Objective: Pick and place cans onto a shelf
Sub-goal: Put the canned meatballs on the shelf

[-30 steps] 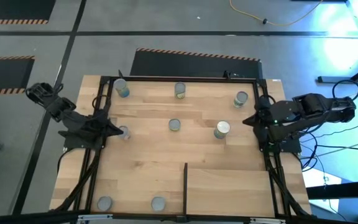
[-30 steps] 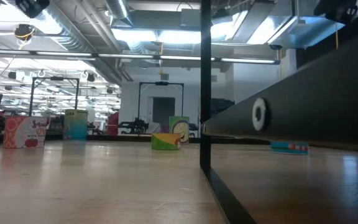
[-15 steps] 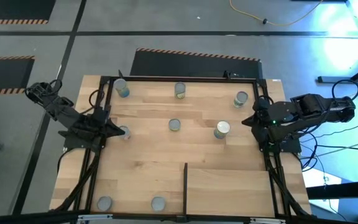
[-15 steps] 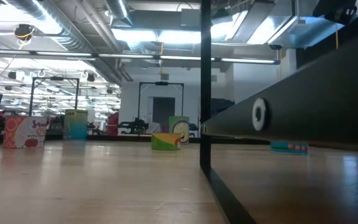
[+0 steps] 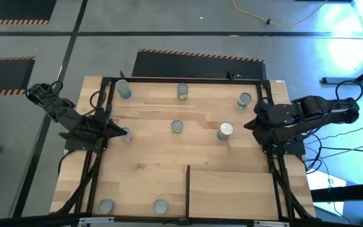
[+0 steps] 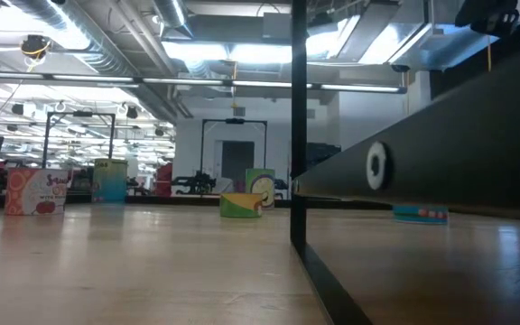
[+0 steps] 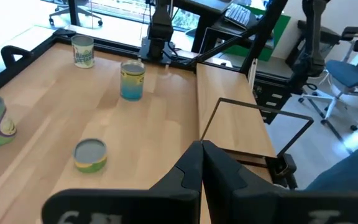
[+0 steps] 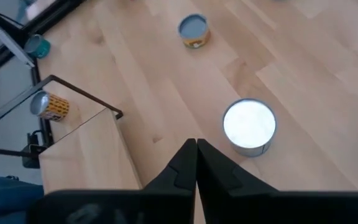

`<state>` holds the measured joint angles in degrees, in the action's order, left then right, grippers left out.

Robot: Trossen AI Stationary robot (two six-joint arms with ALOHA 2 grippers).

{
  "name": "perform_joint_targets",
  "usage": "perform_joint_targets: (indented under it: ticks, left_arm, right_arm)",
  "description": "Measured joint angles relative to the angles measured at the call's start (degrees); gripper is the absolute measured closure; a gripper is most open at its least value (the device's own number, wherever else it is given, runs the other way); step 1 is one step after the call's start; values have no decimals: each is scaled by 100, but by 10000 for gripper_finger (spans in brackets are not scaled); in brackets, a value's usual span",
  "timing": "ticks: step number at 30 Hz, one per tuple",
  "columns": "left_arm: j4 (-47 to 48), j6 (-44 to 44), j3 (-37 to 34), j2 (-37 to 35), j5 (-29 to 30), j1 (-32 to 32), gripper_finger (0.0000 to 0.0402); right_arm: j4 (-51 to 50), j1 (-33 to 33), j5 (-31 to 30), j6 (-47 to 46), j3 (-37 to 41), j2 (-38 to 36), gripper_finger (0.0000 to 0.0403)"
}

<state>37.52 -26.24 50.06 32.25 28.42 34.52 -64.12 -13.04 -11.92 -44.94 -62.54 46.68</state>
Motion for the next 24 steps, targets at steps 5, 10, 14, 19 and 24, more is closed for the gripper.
perform_joint_targets:
  ticks: [5,10,14,19,24]
  left_arm:
    - [109,-4,-2,0,24,0,401]
    - [109,-7,-2,0,158,0,401]
    - [109,-13,-1,0,158,-1,401]
    - [109,-15,-2,0,158,0,401]
    - [109,-17,-2,0,156,0,401]
  right_arm:
    - [29,0,72,-2,2,364,363]
    - [352,0,115,154,2,708,327]
    - [1072,95,116,368,-2,937,300]
    - [1562,406,106,1229,-463,1373,286]
    - [1551,741,152,2397,-1253,2057,285]
